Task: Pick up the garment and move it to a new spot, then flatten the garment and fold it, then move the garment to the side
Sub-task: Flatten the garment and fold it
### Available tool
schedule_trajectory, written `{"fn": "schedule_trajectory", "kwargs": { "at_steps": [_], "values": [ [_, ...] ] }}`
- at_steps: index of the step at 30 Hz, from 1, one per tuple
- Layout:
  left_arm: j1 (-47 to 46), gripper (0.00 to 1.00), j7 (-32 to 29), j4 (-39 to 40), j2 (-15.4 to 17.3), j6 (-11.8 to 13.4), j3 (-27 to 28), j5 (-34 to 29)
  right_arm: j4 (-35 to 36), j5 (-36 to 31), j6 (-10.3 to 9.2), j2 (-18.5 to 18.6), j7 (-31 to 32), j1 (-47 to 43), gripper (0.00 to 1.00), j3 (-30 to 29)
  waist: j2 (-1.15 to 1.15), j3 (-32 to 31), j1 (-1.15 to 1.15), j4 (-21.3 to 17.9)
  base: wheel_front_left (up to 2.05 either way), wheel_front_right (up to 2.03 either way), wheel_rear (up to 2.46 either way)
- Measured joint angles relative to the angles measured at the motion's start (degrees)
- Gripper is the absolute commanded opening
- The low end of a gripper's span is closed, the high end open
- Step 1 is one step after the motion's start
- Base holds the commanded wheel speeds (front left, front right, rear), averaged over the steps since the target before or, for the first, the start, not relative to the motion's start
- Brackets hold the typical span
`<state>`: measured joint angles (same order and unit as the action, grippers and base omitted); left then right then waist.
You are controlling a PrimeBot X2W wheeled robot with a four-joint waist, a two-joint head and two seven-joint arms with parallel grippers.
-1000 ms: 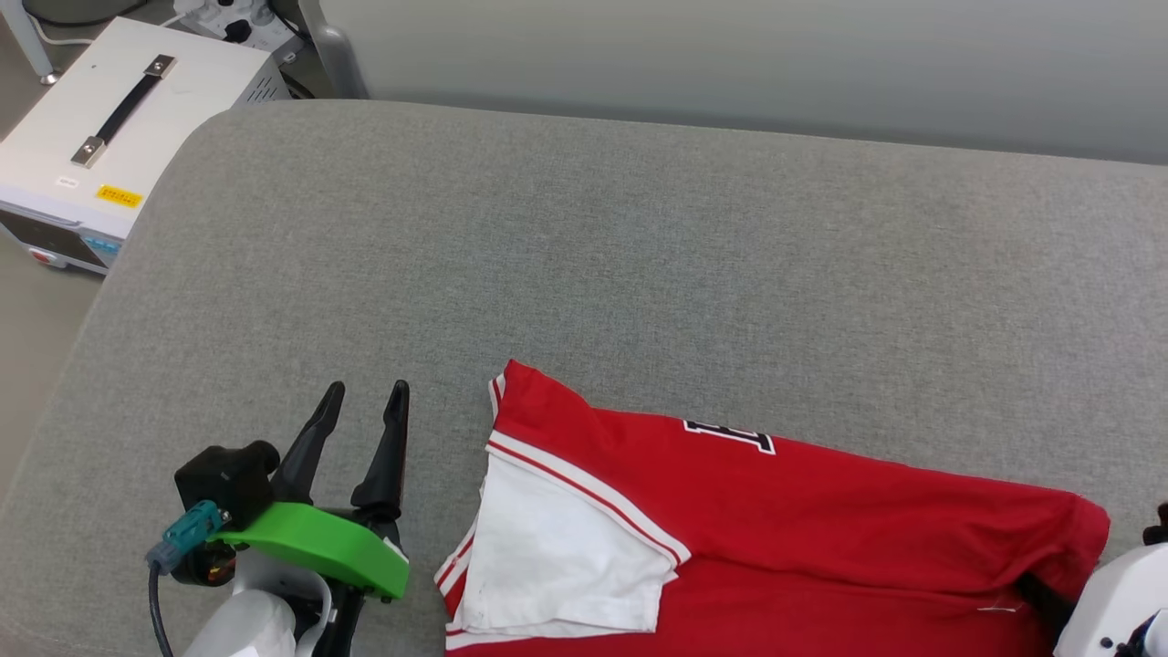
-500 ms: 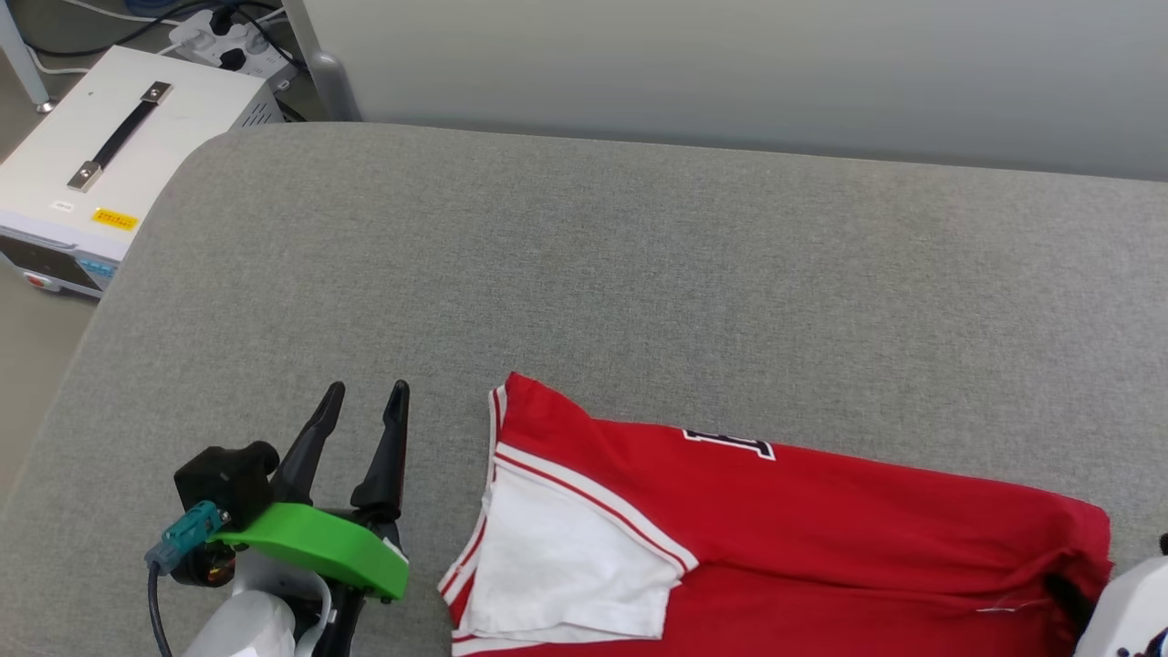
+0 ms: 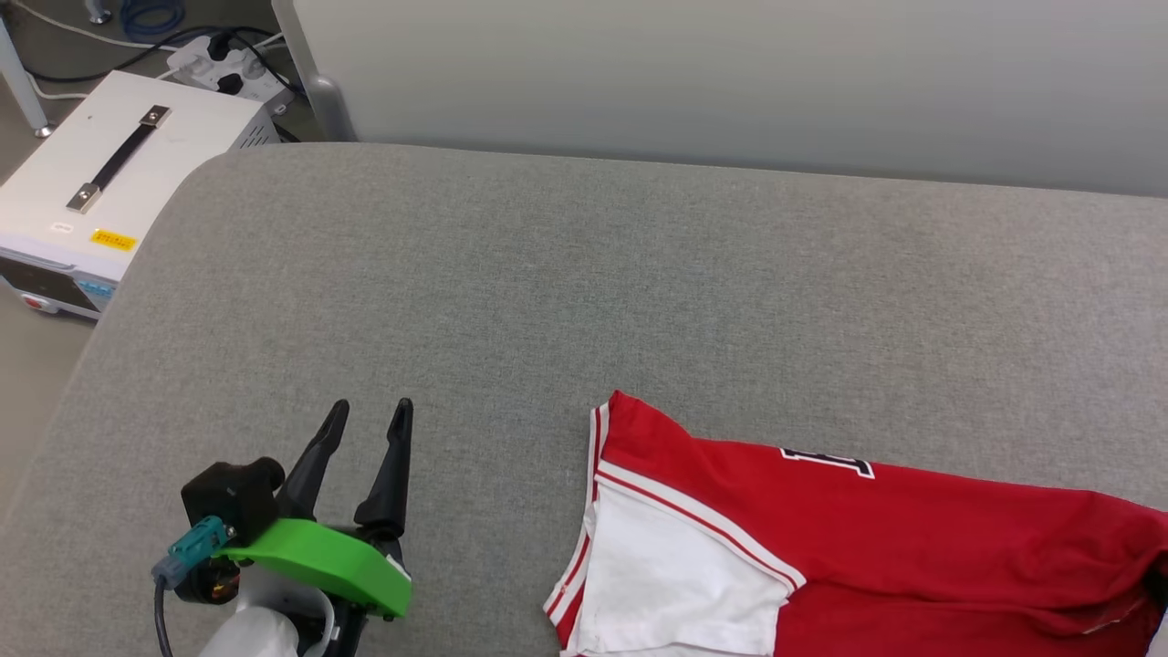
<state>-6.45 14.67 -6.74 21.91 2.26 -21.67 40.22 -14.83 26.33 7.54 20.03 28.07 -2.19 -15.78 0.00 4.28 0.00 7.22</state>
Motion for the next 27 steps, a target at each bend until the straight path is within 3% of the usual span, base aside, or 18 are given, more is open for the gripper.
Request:
{"fn": "schedule_trajectory", "kwargs": {
  "at_steps": [9, 10, 14, 22, 27],
  "values": [
    [2.5, 1.0, 0.0, -0.2, -0.2, 0.1, 0.4, 0.1, 10.7, 2.5, -0.01, -2.0, 5.2, -3.7, 0.0, 8.1, 0.0, -2.8, 0.0, -0.7, 0.0, 0.0, 0.0],
    [3.2, 1.0, 0.0, -0.4, -0.4, 0.1, 0.5, 0.2, 14.5, 3.7, -0.01, -3.0, 7.5, -4.6, 0.0, 10.3, 0.0, -3.8, 0.0, -1.0, 0.0, 0.0, 0.0],
    [3.2, 1.0, 0.0, -0.5, -0.7, 0.0, 0.5, 0.2, 18.6, 4.8, -0.01, -5.5, 10.3, -4.8, 0.0, 12.2, 0.0, -4.7, 0.0, -1.2, 0.0, 0.0, 0.0],
    [3.4, 1.0, 0.0, -1.1, -0.8, -0.1, 1.2, 0.2, 21.3, 7.1, -0.01, -14.5, 14.1, -3.0, 0.0, 15.8, 0.0, -5.2, 0.0, -0.2, 0.0, 0.0, 0.0],
    [3.5, 1.0, 0.0, -1.4, -0.8, -0.1, 1.5, 0.2, 20.5, 8.4, -0.01, -16.9, 14.6, 0.4, 0.0, 19.6, 0.0, -5.3, 0.0, 1.0, 0.0, 0.0, 0.0]
  ]
}}
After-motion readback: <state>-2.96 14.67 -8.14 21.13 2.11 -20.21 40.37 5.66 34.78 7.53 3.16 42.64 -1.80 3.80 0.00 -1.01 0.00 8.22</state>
